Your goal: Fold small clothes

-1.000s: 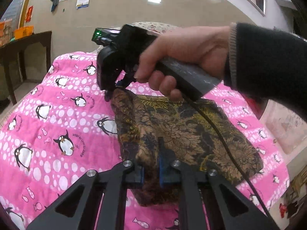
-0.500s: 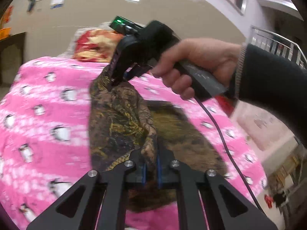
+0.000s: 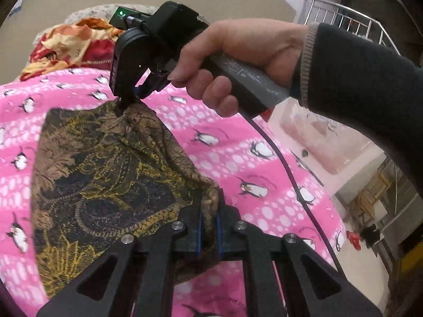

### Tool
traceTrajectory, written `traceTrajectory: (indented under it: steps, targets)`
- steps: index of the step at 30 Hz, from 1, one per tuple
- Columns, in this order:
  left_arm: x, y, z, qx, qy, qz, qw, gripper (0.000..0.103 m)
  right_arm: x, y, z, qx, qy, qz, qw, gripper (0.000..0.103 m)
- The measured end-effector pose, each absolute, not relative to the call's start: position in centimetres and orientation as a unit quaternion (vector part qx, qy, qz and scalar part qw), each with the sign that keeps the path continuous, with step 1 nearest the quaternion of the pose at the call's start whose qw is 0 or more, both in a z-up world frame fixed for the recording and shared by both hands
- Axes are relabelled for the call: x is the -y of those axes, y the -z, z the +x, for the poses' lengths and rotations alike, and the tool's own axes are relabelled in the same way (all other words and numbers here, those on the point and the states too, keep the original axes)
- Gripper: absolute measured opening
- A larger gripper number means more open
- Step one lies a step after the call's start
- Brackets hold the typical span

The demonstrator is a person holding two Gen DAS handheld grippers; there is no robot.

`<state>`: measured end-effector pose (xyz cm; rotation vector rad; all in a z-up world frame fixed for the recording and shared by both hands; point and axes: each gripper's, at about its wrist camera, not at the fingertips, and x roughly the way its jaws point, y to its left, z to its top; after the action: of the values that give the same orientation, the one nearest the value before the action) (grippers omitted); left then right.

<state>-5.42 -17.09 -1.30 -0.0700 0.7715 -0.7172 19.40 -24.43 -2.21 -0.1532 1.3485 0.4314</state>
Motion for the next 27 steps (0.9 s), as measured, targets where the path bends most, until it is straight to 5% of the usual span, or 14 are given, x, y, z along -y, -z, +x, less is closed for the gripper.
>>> traceTrajectory:
  steps: [7,10,11,13,15,19,20,21,22,27]
  targets:
    - [19.2,5.2,-5.7,-0.407,0.342,0.008,0.847,0.007,27.4,6.1,18.6,-0.620,-0.175,-0.021,0.765,0.009]
    - [18.3,4.5,-6.4,-0.409,0.350,0.006,0.843,0.011,29.1,5.4,17.7,-0.601,-0.143,0.002,0.787,0.041]
    - [17.7,4.1,-6.7,-0.410,0.354,0.008,0.841,0.012,29.7,4.8,17.1,-0.594,-0.135,0.009,0.793,0.043]
    - [15.6,2.9,-7.9,-0.405,0.352,0.019,0.843,0.019,30.9,2.3,15.2,-0.561,-0.133,0.025,0.816,0.043]
    - [12.9,1.5,-9.1,-0.387,0.332,0.025,0.860,0.041,31.4,-0.4,12.2,-0.516,-0.161,0.024,0.841,0.043]
    - [6.2,-0.2,-8.5,-0.363,0.261,-0.019,0.894,0.045,28.3,-3.2,3.7,-0.448,-0.301,-0.036,0.841,0.051]
    - [5.1,0.5,-7.4,-0.375,0.241,-0.033,0.894,0.034,26.9,-2.8,1.5,-0.438,-0.313,-0.075,0.839,0.051]
    - [4.5,1.5,-6.2,-0.399,0.225,-0.048,0.888,0.008,25.7,-2.3,0.2,-0.435,-0.320,-0.101,0.836,0.051]
    - [4.1,3.0,-4.9,-0.430,0.212,-0.060,0.876,0.000,24.7,-1.2,-1.3,-0.435,-0.328,-0.129,0.828,0.051]
    - [5.2,6.8,-3.9,-0.467,0.199,-0.069,0.859,0.000,25.5,6.1,-3.7,-0.470,-0.258,-0.168,0.827,0.051]
